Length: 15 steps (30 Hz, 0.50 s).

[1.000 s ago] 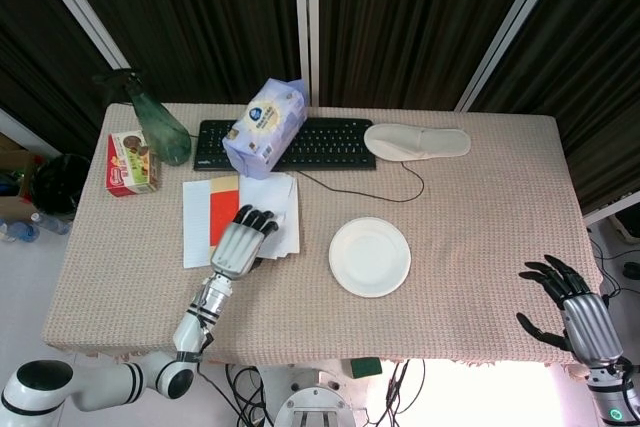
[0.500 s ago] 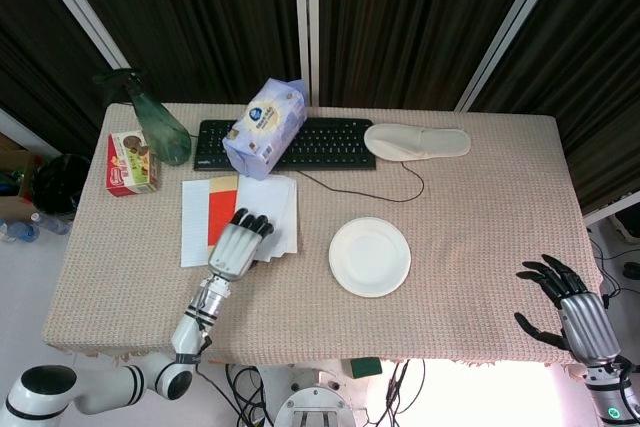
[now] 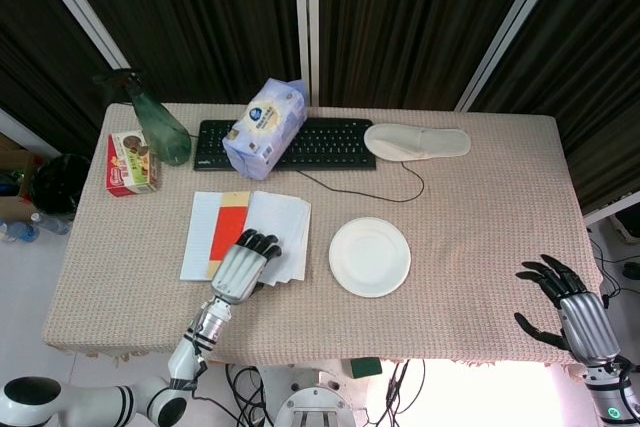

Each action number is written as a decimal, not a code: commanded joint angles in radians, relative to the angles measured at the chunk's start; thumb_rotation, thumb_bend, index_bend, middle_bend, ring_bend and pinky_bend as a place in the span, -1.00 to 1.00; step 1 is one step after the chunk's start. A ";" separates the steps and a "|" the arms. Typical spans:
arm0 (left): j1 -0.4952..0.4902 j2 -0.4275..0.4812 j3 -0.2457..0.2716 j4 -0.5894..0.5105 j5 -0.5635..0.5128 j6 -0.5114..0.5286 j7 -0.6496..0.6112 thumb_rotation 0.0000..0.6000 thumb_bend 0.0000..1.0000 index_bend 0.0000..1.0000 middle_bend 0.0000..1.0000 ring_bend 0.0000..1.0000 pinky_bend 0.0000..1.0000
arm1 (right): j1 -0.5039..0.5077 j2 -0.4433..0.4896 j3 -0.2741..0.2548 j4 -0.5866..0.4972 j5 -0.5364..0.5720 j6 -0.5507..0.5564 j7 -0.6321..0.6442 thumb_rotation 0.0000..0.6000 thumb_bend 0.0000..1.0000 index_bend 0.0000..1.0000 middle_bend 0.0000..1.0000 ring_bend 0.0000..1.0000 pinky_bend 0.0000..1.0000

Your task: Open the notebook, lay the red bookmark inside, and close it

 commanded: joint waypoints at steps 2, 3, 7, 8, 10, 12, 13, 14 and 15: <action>0.025 0.011 0.001 -0.041 0.020 0.031 -0.010 1.00 0.06 -0.44 -0.56 -0.57 -0.58 | 0.002 0.001 0.000 0.000 -0.003 0.001 0.000 1.00 -0.59 -0.38 -0.59 -0.80 -0.61; 0.028 0.014 -0.001 -0.048 0.021 0.035 -0.011 1.00 0.06 -0.50 -0.60 -0.62 -0.59 | 0.002 0.001 0.000 0.000 -0.003 0.002 0.001 1.00 -0.59 -0.38 -0.59 -0.80 -0.61; 0.045 0.031 -0.008 -0.080 0.030 0.056 -0.013 1.00 0.06 -0.62 -0.70 -0.76 -0.62 | 0.003 0.002 0.001 0.000 -0.004 0.003 0.003 1.00 -0.59 -0.38 -0.59 -0.80 -0.61; 0.049 0.036 -0.007 -0.086 0.033 0.060 -0.012 1.00 0.06 -0.64 -0.72 -0.78 -0.63 | 0.003 0.001 0.000 0.001 -0.004 0.003 0.004 1.00 -0.59 -0.38 -0.59 -0.80 -0.61; 0.058 0.046 -0.007 -0.101 0.038 0.071 -0.006 1.00 0.06 -0.66 -0.74 -0.81 -0.65 | 0.003 0.000 0.000 0.003 -0.004 0.003 0.007 1.00 -0.59 -0.38 -0.59 -0.80 -0.61; 0.067 0.053 -0.008 -0.113 0.041 0.080 -0.003 1.00 0.06 -0.68 -0.75 -0.83 -0.66 | 0.003 -0.001 0.000 0.005 -0.004 0.003 0.009 1.00 -0.59 -0.38 -0.59 -0.80 -0.61; 0.073 0.058 -0.009 -0.121 0.040 0.085 -0.001 1.00 0.05 -0.68 -0.76 -0.84 -0.66 | 0.003 -0.002 0.000 0.006 -0.004 0.003 0.010 1.00 -0.59 -0.38 -0.59 -0.80 -0.61; 0.077 0.064 -0.010 -0.130 0.038 0.086 0.000 1.00 0.06 -0.69 -0.77 -0.85 -0.68 | 0.004 -0.002 0.000 0.007 -0.004 0.003 0.011 1.00 -0.59 -0.38 -0.59 -0.80 -0.61; 0.082 0.071 -0.010 -0.141 0.035 0.088 0.002 1.00 0.06 -0.70 -0.78 -0.86 -0.69 | 0.004 -0.002 0.000 0.007 -0.004 0.003 0.011 1.00 -0.59 -0.38 -0.59 -0.80 -0.61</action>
